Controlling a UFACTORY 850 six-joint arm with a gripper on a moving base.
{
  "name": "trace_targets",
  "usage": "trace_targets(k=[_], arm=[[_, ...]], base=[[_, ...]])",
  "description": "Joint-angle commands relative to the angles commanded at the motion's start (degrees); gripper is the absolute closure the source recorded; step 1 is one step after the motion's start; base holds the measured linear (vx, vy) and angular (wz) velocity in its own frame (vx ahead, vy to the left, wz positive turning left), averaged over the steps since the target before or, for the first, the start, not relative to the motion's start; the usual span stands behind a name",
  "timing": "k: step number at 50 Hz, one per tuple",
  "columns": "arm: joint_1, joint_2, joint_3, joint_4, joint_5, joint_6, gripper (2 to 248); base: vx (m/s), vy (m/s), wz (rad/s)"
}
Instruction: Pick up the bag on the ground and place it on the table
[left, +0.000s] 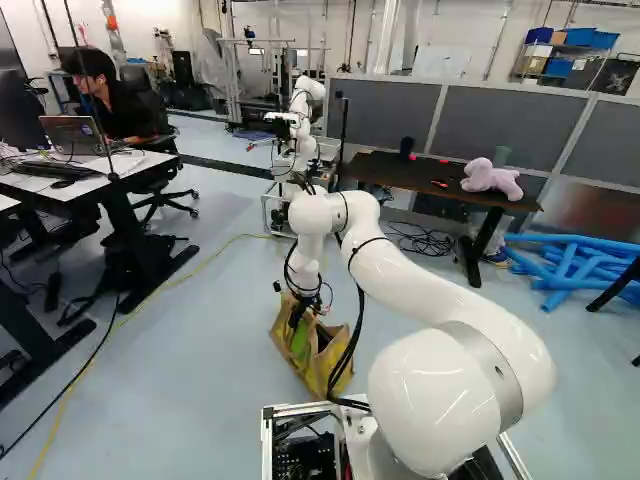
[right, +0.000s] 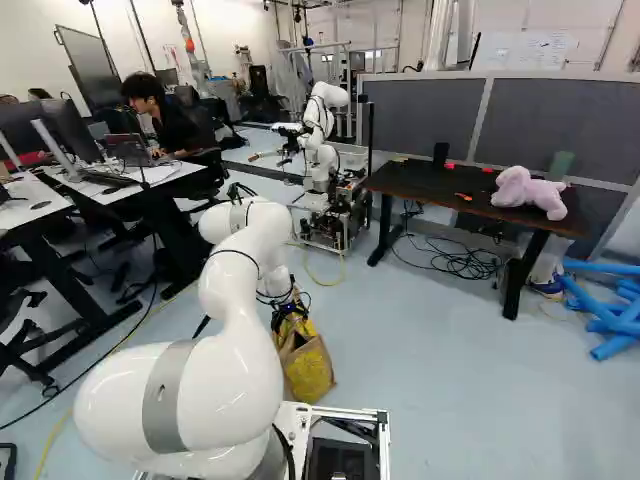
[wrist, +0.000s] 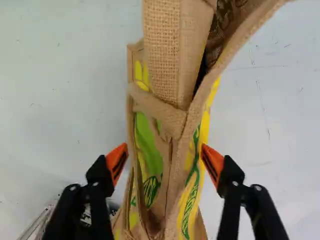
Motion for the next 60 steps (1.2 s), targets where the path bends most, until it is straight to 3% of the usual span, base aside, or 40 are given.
trace_targets(k=[1,2,6,7,11,12,17,18,22,23,42,60], arm=[[0.0,0.0,0.0,0.0,0.0,0.0,34],[0.0,0.0,0.0,0.0,0.0,0.0,71],[0.0,0.0,0.0,0.0,0.0,0.0,71],[0.0,0.0,0.0,0.0,0.0,0.0,109],[0.0,0.0,0.0,0.0,0.0,0.0,109],[0.0,0.0,0.0,0.0,0.0,0.0,146],[0.0,0.0,0.0,0.0,0.0,0.0,146],[0.0,0.0,0.0,0.0,0.0,0.0,184],[0.0,0.0,0.0,0.0,0.0,0.0,184],[0.0,0.0,0.0,0.0,0.0,0.0,220],[0.0,0.1,0.1,0.0,0.0,0.0,227],[0.0,3.5,3.4,0.0,0.0,0.0,227]], base=[[0.000,0.000,0.000],[0.000,0.000,0.000],[0.000,0.000,0.000],[0.000,0.000,0.000],[0.000,0.000,0.000],[0.000,0.000,0.000],[0.000,0.000,0.000],[0.000,0.000,0.000],[0.000,0.000,0.000],[0.000,0.000,0.000],[0.000,0.000,0.000],[0.000,0.000,0.000]])
